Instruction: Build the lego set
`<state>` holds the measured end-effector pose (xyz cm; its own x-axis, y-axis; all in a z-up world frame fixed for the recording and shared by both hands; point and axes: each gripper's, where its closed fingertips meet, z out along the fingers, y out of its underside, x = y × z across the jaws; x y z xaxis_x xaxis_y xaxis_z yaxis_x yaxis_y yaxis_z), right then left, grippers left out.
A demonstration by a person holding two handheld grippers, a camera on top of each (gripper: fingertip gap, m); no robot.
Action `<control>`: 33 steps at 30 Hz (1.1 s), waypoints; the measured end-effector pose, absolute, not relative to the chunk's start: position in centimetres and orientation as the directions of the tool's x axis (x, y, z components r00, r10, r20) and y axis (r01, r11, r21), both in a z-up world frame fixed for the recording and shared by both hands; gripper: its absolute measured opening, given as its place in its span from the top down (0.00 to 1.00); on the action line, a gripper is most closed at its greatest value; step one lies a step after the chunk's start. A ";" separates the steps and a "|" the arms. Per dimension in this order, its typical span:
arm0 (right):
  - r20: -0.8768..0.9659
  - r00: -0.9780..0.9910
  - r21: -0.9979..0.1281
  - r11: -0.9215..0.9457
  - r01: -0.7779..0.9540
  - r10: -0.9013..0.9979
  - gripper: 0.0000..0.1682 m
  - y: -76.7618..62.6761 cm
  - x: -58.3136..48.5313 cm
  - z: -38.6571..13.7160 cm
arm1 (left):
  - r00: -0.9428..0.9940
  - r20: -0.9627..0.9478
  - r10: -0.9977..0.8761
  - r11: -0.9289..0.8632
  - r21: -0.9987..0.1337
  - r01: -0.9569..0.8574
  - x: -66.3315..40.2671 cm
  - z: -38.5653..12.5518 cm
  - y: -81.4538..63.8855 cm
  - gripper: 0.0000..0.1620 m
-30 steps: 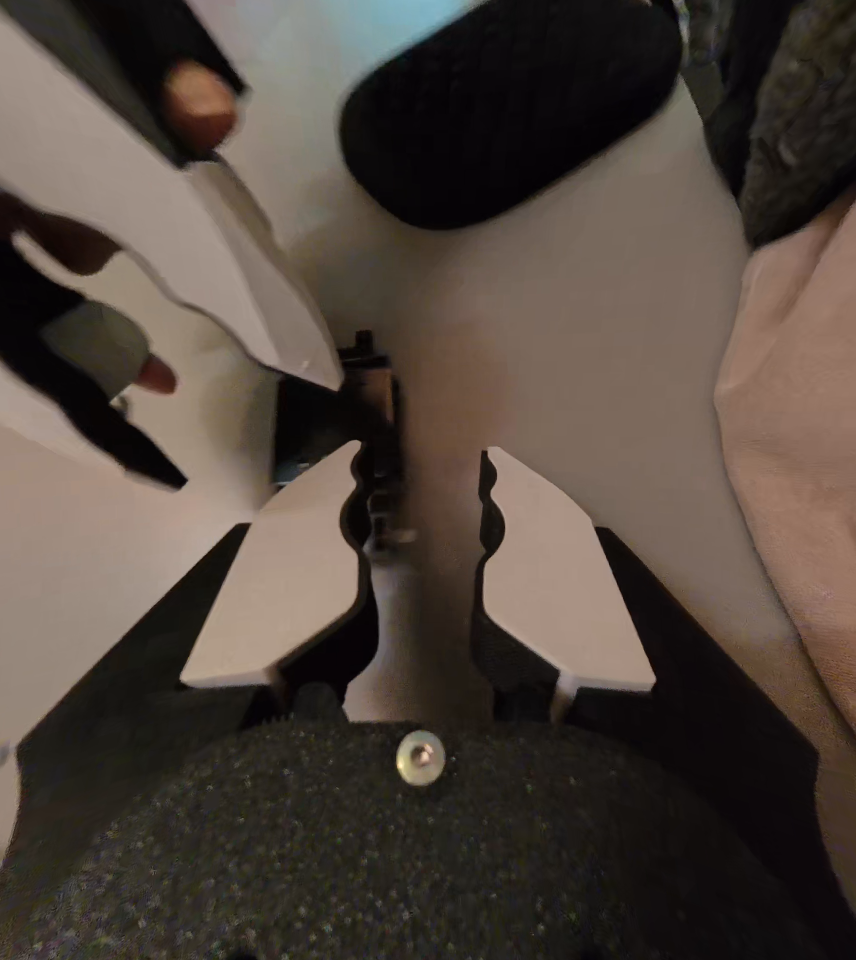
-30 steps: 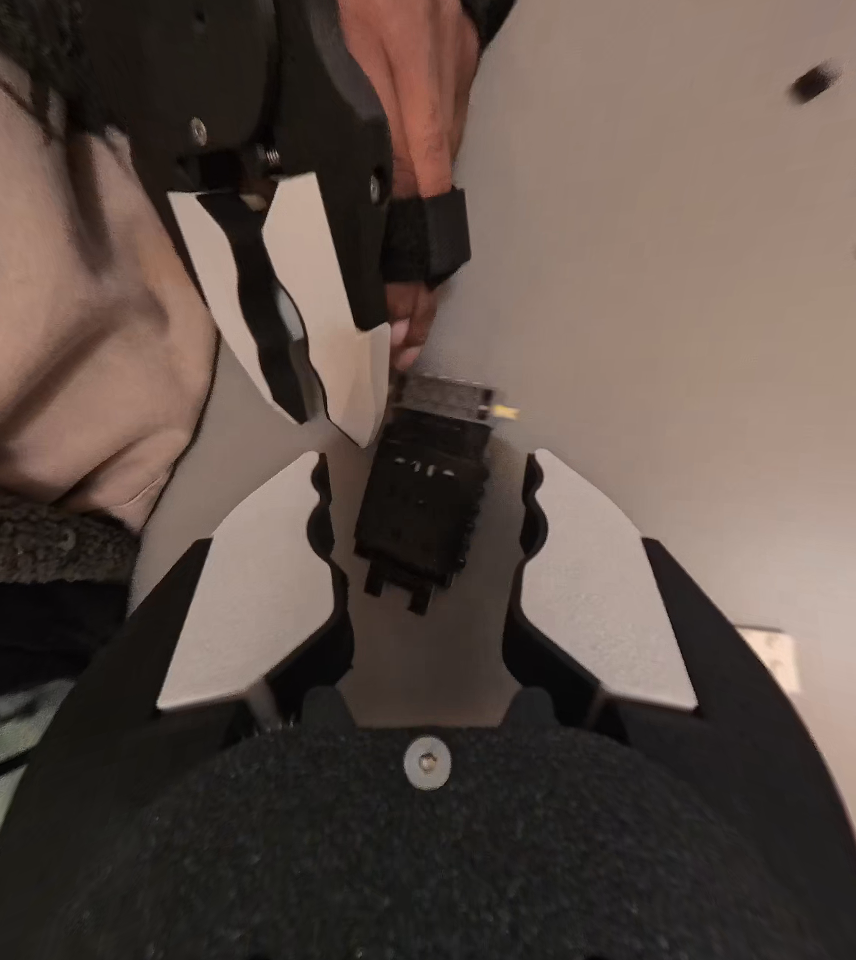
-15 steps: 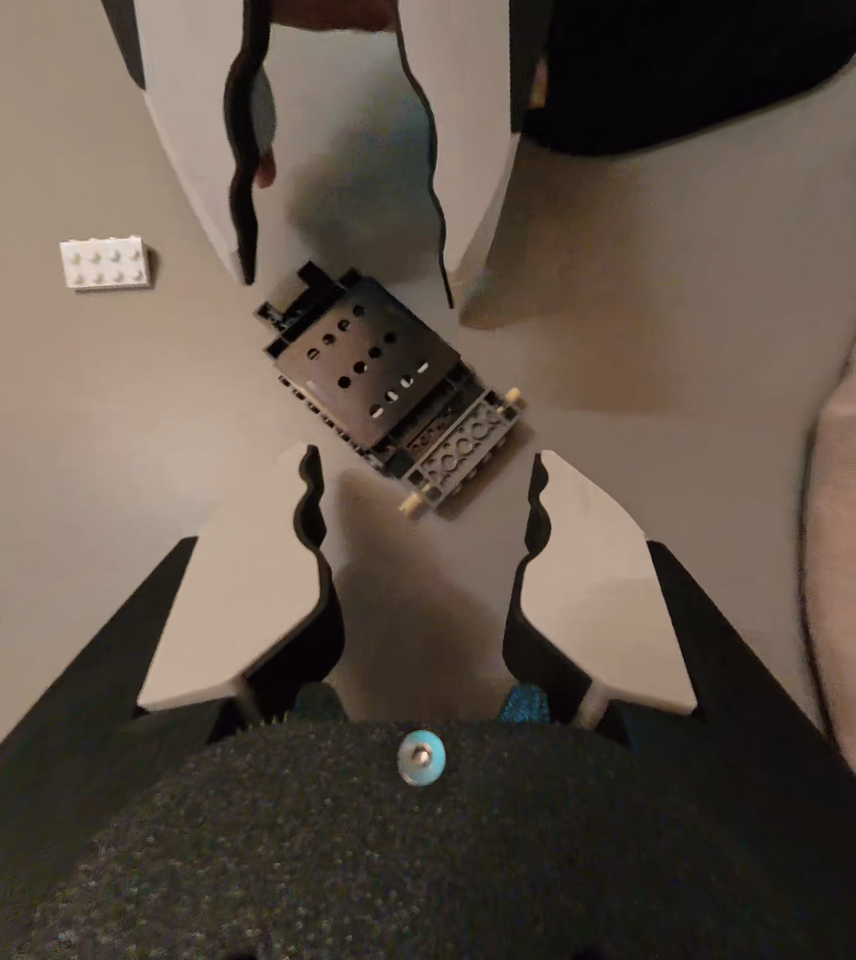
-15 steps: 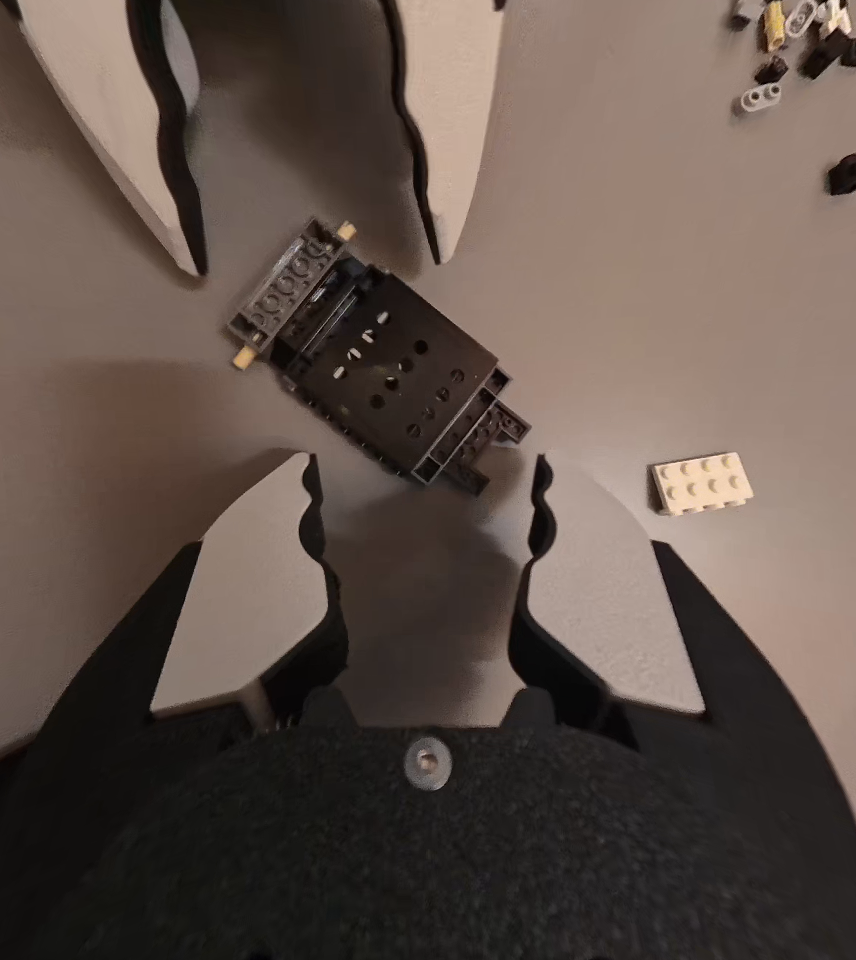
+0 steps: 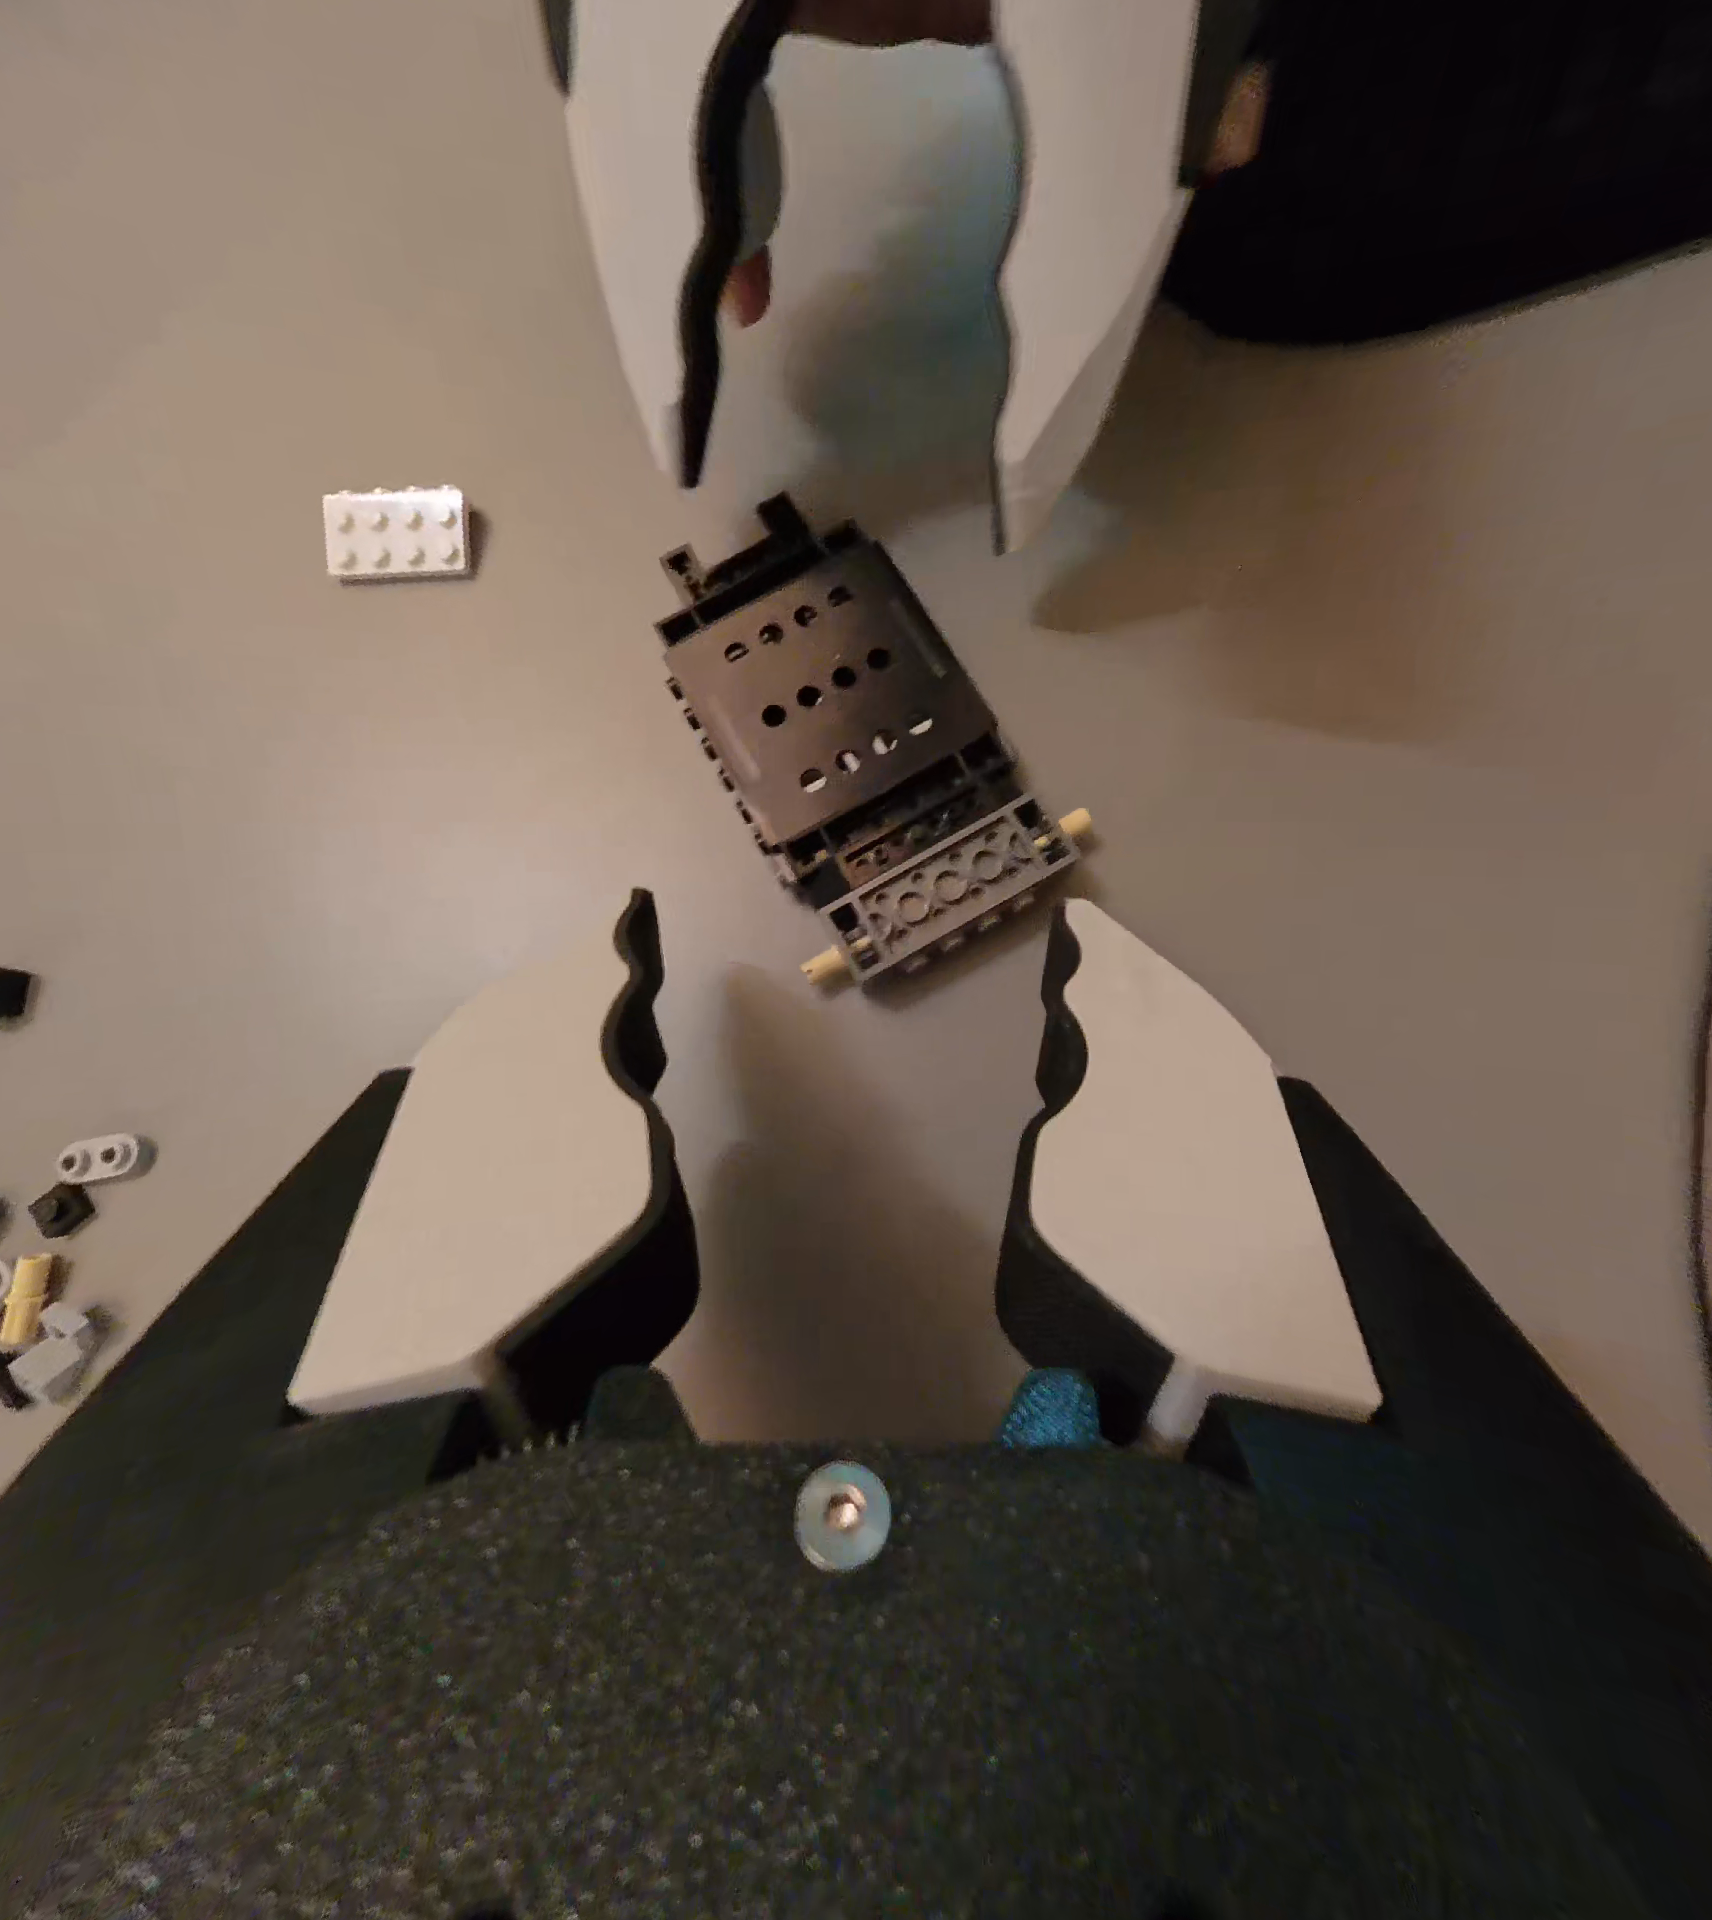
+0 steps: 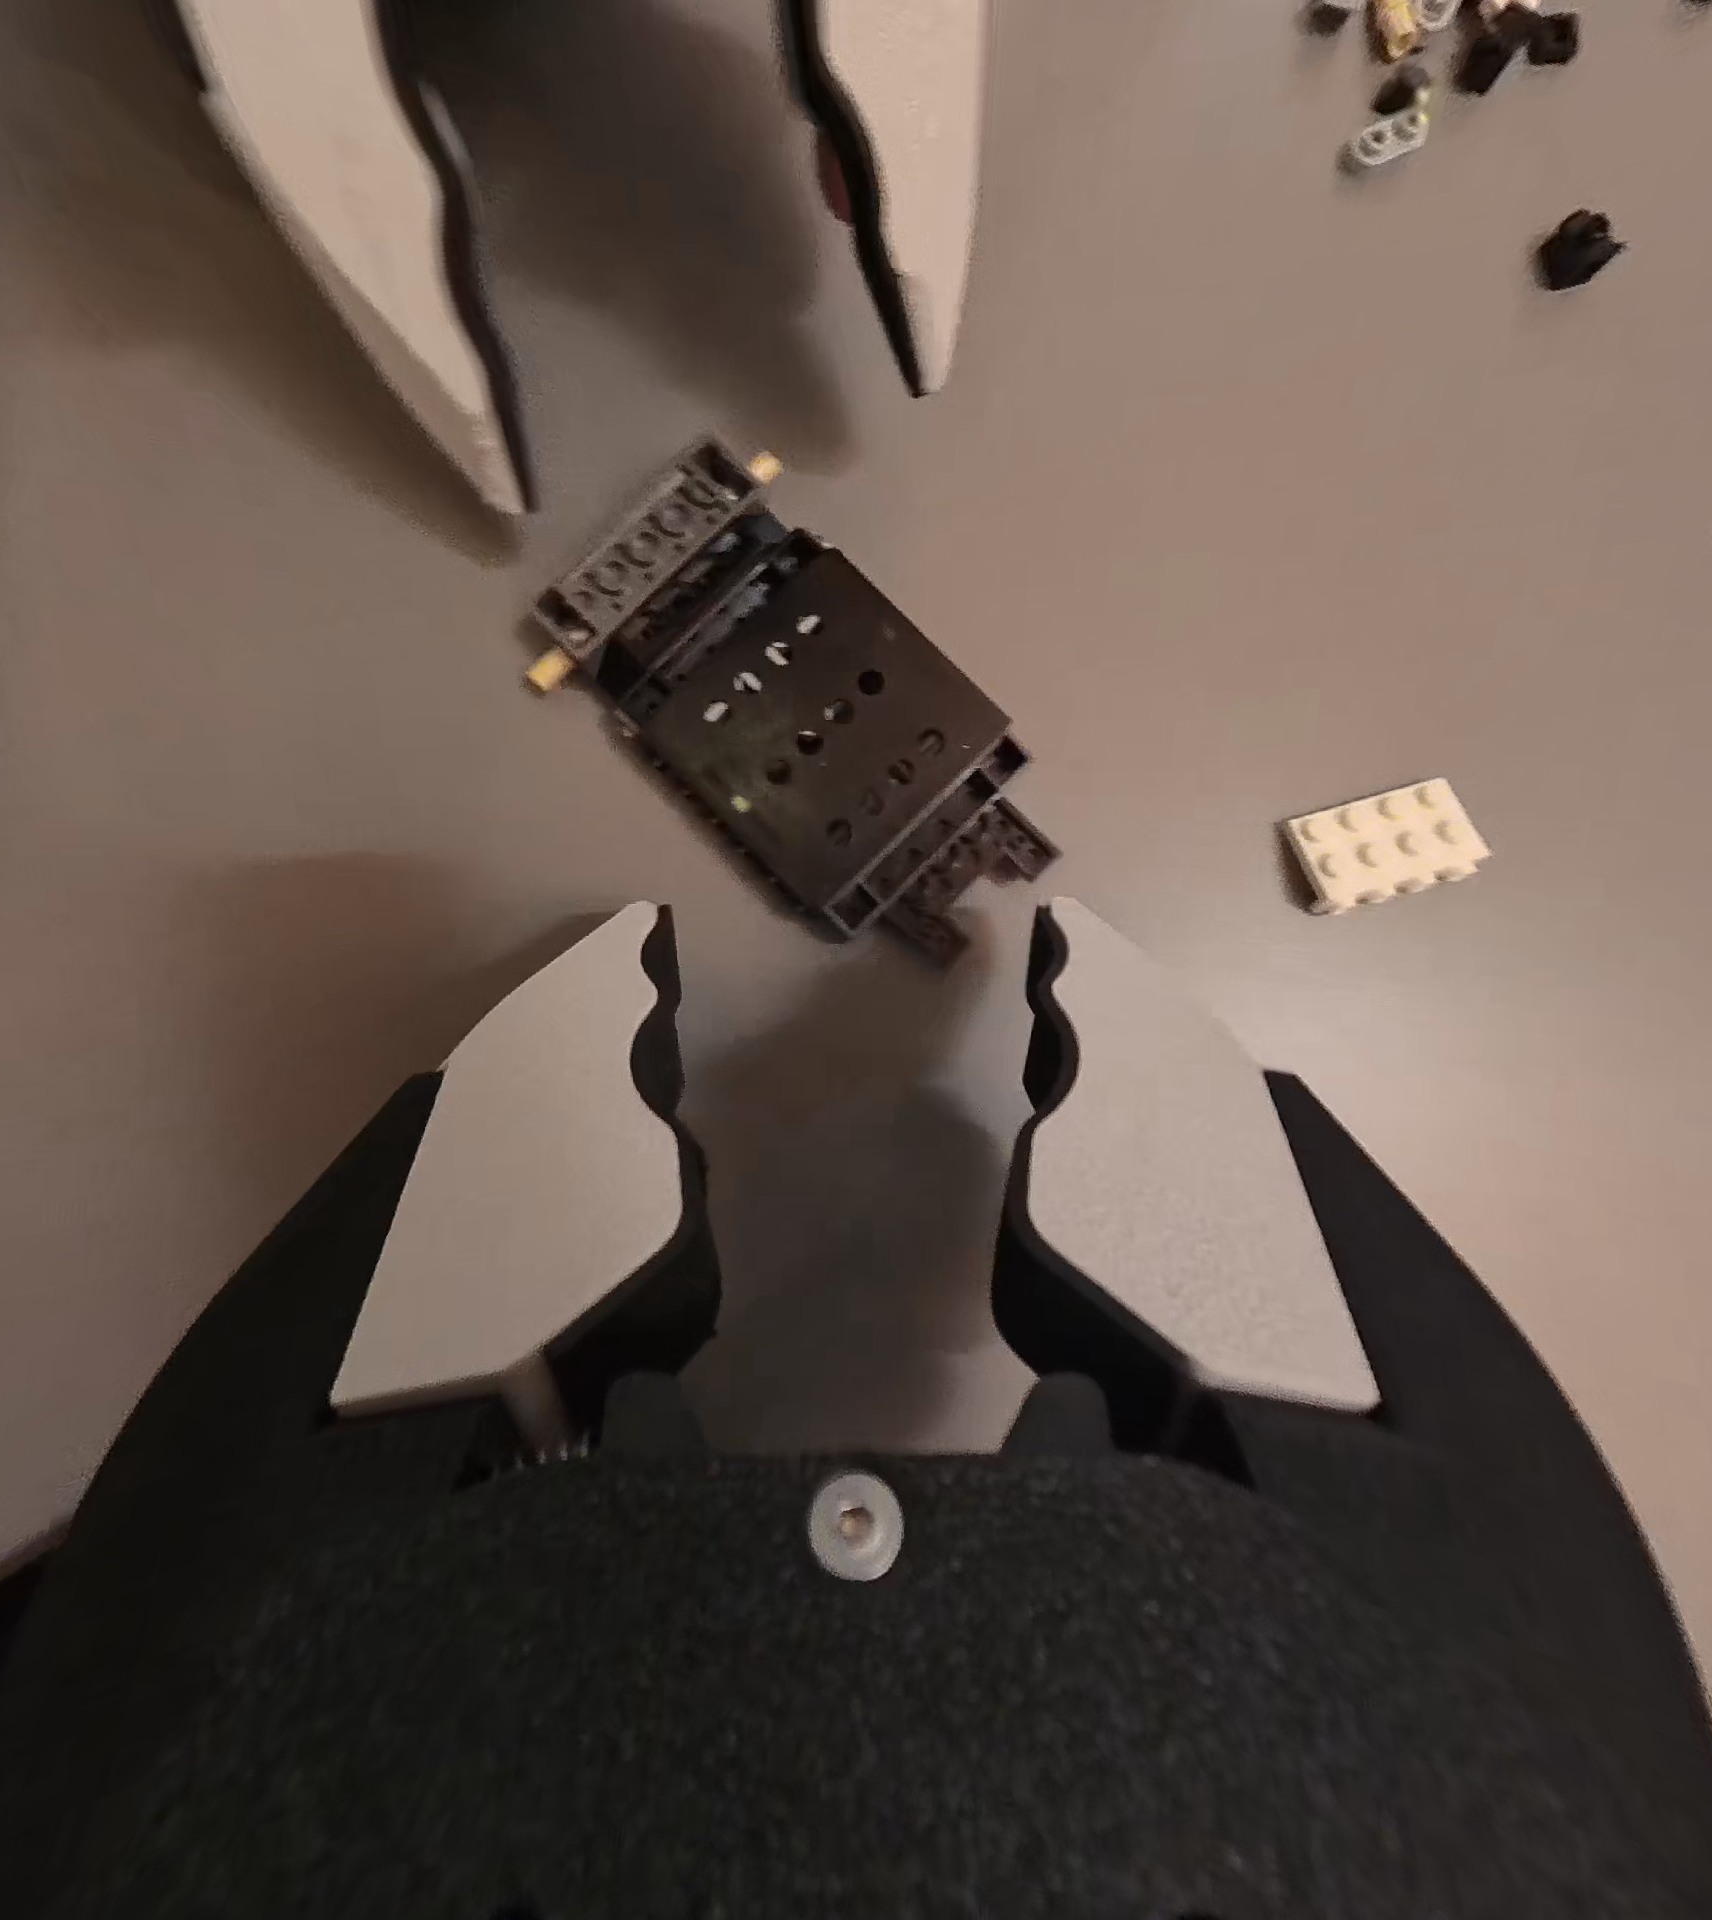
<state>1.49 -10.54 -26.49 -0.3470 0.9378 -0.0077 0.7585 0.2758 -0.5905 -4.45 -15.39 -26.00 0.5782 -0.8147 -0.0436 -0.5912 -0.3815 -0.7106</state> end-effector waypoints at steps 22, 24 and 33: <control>0.091 -0.376 -0.547 0.362 0.755 0.922 0.67 -1.6 -2.5 -26.4 | 0.581 -0.126 -0.804 -0.379 -0.644 -0.665 -4.6 -27.6 -15.0 0.64; 0.063 -0.412 -0.539 0.378 0.753 0.909 0.67 -1.2 -3.2 -26.8 | 0.585 -0.127 -0.801 -0.382 -0.644 -0.663 -5.0 -27.6 -14.9 0.64; 0.007 -0.483 -0.520 0.416 0.746 0.876 0.80 -1.4 -3.6 -28.0 | 0.567 -0.124 -0.814 -0.367 -0.647 -0.668 -7.1 -27.7 -14.6 0.64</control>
<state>-3.61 -1.39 -27.97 -0.4831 0.8755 0.0069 0.7463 0.4159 -0.5196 -7.14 -14.64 -27.68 0.5673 -0.8141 -0.1241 -0.6681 -0.3668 -0.6474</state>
